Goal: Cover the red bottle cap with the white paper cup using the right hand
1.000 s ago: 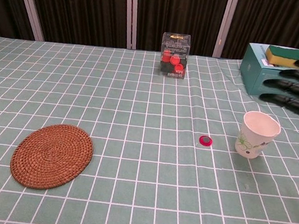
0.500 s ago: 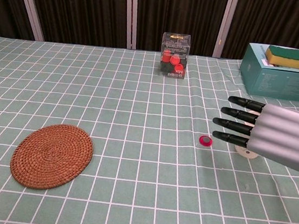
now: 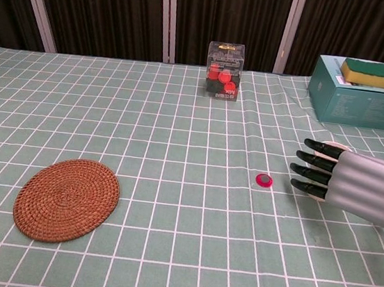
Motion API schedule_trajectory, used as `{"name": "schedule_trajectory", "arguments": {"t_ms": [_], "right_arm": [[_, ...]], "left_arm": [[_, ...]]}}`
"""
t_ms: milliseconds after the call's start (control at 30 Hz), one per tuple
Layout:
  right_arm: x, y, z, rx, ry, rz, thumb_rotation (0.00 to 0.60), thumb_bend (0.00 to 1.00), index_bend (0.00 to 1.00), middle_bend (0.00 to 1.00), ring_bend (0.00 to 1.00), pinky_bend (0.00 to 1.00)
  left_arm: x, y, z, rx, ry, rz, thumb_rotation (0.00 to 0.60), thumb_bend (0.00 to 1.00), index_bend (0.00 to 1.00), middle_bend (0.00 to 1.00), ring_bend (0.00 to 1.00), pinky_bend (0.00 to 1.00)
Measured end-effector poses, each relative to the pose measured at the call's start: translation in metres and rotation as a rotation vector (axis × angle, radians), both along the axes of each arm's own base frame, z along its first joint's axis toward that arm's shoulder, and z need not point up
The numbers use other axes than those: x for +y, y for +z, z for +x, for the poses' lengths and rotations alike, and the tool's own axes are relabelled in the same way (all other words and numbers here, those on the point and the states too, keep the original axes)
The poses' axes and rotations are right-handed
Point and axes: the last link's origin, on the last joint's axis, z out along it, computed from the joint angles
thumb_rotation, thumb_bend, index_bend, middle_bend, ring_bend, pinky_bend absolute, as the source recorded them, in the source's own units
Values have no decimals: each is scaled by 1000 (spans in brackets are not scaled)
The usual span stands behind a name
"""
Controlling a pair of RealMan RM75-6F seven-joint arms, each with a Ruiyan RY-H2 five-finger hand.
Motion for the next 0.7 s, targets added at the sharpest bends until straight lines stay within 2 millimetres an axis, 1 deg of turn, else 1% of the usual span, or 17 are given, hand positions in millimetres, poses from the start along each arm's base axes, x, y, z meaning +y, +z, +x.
{"name": "schedule_trajectory", "arguments": {"t_ms": [100,167,233,300,333,400,467,500,600,700], "right_arm": [[-4,-3,-3,23,9,-18,600,0,0,0,0,112],[-6,-3,-4,30,26,-32,600,0,0,4,0,169],[-8,-3,-7,38,43,-44,600,0,0,30,0,242],[-9,-4,-9,48,57,-51,600,12,0,107,4,337],[-10,-4,-10,54,70,-54,600,27,11,138,14,364],[-11,-4,-11,62,92,-57,600,94,62,215,66,419],[-13,-3,-12,57,110,-60,600,162,138,259,112,450],[-14,-3,-12,53,115,-60,600,195,151,275,129,463],[-18,0,-15,32,132,-60,600,251,127,310,161,489],[-22,2,-17,2,143,-59,600,279,153,335,182,505]], "left_arm": [[0,1,0,-4,2,2,600,0,0,0,0,0],[0,2,-1,-6,2,4,600,0,0,0,0,0],[0,2,-1,-7,2,4,600,0,0,0,0,0],[0,3,-1,-7,2,3,600,0,0,0,0,0],[1,3,-1,-8,2,3,600,0,0,0,0,0],[0,3,-1,-8,1,4,600,0,0,0,0,0],[0,3,0,-9,0,4,600,0,0,0,0,0],[0,3,0,-8,0,4,600,0,0,0,0,0],[0,2,0,-7,0,1,600,0,0,0,0,0],[-1,2,0,-6,0,0,600,0,0,0,0,0]]}}
